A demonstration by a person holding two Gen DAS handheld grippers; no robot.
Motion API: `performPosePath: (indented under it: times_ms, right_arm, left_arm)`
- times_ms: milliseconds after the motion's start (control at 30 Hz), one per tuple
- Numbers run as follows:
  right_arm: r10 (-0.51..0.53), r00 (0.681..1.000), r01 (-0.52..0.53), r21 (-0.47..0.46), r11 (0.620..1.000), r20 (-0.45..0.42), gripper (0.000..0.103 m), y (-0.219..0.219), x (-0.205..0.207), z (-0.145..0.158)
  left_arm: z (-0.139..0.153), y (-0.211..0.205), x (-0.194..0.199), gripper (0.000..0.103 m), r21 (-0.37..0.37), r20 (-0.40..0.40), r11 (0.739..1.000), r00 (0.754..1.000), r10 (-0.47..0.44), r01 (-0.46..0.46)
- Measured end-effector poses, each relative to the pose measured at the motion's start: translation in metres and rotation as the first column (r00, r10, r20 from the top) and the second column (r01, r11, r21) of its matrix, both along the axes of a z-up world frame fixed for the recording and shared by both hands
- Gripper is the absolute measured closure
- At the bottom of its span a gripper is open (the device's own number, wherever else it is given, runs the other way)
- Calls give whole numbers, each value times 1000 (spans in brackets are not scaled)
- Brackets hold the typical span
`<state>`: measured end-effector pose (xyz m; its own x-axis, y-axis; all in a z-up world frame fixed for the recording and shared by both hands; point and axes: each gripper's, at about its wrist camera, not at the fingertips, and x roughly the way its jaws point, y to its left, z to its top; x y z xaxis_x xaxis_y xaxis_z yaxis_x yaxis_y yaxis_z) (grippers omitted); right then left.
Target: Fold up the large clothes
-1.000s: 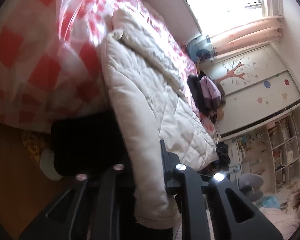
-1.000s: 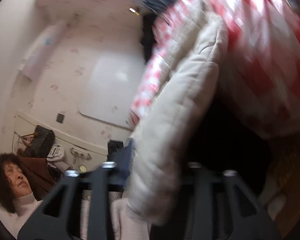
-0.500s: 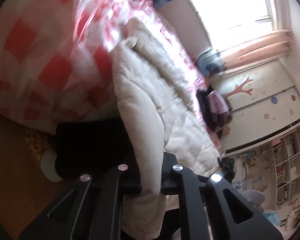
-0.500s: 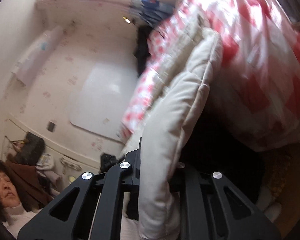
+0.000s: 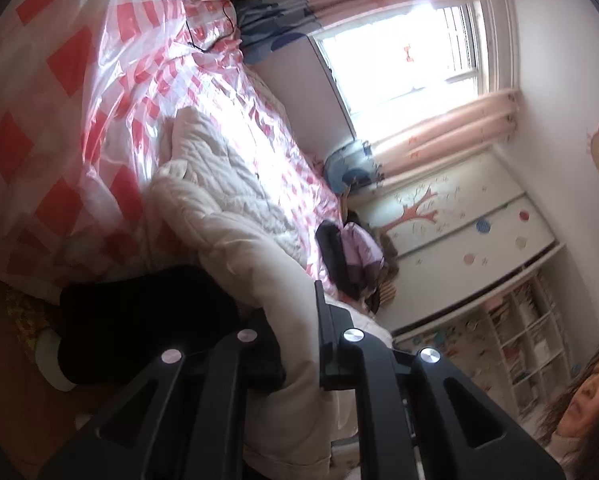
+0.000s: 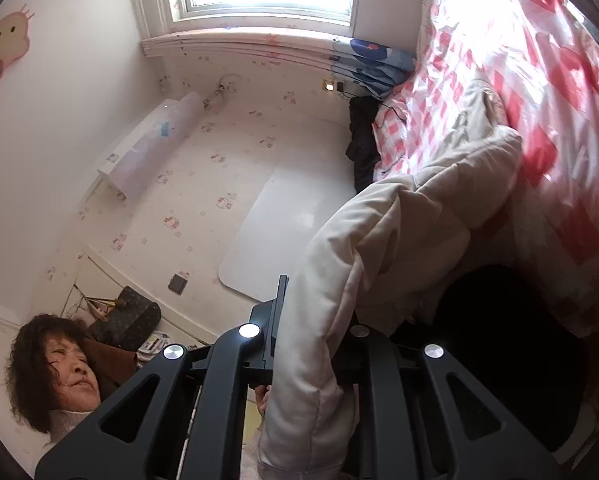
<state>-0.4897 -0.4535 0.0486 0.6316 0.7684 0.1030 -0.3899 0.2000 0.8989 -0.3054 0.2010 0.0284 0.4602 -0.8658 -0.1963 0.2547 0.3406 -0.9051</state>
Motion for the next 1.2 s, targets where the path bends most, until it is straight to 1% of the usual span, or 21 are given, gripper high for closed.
performPosePath:
  times_ms: [100, 167, 200, 433, 533, 733, 933, 1067, 1200]
  right_arm:
    - [-8, 1000, 8, 11, 1000, 18, 91, -5, 18, 11]
    - [-12, 1000, 12, 15, 1000, 27, 91, -4, 38, 21]
    - [-18, 999, 18, 15, 1000, 34, 91, 0, 49, 29]
    - [-43, 998, 43, 5, 999, 46, 91, -7, 124, 56]
    - [-51, 998, 51, -7, 999, 44, 91, -10, 151, 66]
    - [-72, 997, 73, -27, 997, 29, 91, -13, 201, 78]
    - [-108, 994, 107, -31, 994, -4, 91, -16, 249, 74]
    - [-144, 988, 143, -24, 990, -54, 91, -25, 279, 59]
    - [-170, 979, 168, -28, 985, -113, 91, -34, 308, 39]
  left_arm:
    - [7, 0, 16, 91, -24, 5, 999, 1000, 28, -28]
    - [12, 4, 30, 91, -46, 13, 998, 999, 41, -40]
    - [15, 4, 38, 91, -54, 17, 997, 999, 48, -47]
    - [38, -8, 104, 91, -85, 45, 993, 995, 84, -80]
    - [37, -10, 132, 91, -101, 36, 990, 994, 103, -99]
    - [34, -13, 174, 91, -130, 24, 983, 990, 137, -133]
    - [30, -24, 218, 91, -140, 8, 978, 987, 158, -155]
    - [23, -35, 246, 91, -146, -4, 975, 986, 168, -167]
    - [11, -43, 269, 91, -169, -29, 968, 983, 183, -185]
